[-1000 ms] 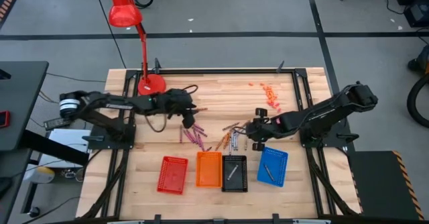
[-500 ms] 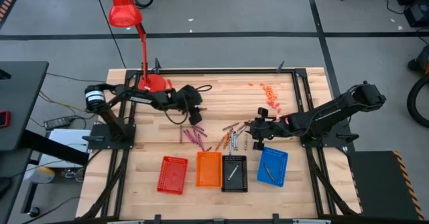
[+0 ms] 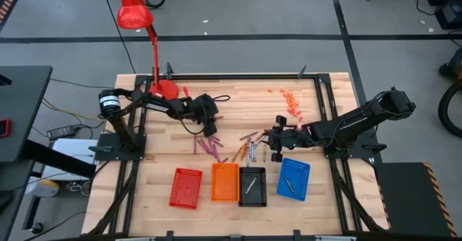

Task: Sort crayons
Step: Put the orange crayon into the orange bin

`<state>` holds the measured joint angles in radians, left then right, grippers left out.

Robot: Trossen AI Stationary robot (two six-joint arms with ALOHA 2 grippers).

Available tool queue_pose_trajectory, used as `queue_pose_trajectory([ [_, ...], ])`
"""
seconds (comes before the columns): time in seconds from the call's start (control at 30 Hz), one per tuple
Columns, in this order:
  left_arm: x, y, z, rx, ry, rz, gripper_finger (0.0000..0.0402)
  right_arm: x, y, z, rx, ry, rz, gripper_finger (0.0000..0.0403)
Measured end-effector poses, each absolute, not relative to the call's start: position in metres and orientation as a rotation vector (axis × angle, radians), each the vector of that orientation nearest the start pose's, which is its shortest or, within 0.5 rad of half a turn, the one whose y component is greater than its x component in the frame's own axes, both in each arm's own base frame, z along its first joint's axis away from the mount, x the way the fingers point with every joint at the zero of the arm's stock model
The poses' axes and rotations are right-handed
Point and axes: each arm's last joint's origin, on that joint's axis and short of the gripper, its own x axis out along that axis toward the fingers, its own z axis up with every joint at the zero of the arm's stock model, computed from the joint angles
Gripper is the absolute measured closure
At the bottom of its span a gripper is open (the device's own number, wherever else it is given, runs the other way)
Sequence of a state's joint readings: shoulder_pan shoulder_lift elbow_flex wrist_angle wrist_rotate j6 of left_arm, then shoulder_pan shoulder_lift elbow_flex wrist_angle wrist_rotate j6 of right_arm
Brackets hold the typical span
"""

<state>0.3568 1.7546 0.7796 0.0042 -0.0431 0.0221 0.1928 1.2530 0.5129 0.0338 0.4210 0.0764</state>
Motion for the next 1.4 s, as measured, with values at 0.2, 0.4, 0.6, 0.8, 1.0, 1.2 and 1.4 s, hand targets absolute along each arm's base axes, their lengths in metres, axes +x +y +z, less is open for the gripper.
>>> queue_pose_trajectory([
  [0.2,0.289,0.102,0.113,-0.176,1.000,0.363,0.0379,0.232,0.032,0.177,-0.157,0.615,-0.238,0.0274],
  [0.4,0.289,0.096,0.122,-0.219,1.025,0.369,0.0371,0.238,0.026,0.184,-0.226,0.538,-0.240,0.0274],
  [0.6,0.289,0.079,0.147,-0.238,1.032,0.313,0.0366,0.240,0.016,0.185,-0.214,0.533,-0.280,0.0274],
  [0.8,0.288,0.054,0.179,-0.267,0.917,0.299,0.0365,0.240,0.011,0.184,-0.188,0.541,-0.261,0.0274],
  [1.0,0.285,0.019,0.206,-0.394,0.801,0.268,0.0364,0.241,0.011,0.184,-0.179,0.537,-0.263,0.0274],
  [1.2,0.291,-0.033,0.204,-0.563,0.779,0.216,0.0363,0.241,0.004,0.184,-0.135,0.534,-0.298,0.0274],
  [1.4,0.290,-0.078,0.208,-0.701,0.714,0.186,0.0363,0.240,0.003,0.183,-0.109,0.548,-0.302,0.0274],
])
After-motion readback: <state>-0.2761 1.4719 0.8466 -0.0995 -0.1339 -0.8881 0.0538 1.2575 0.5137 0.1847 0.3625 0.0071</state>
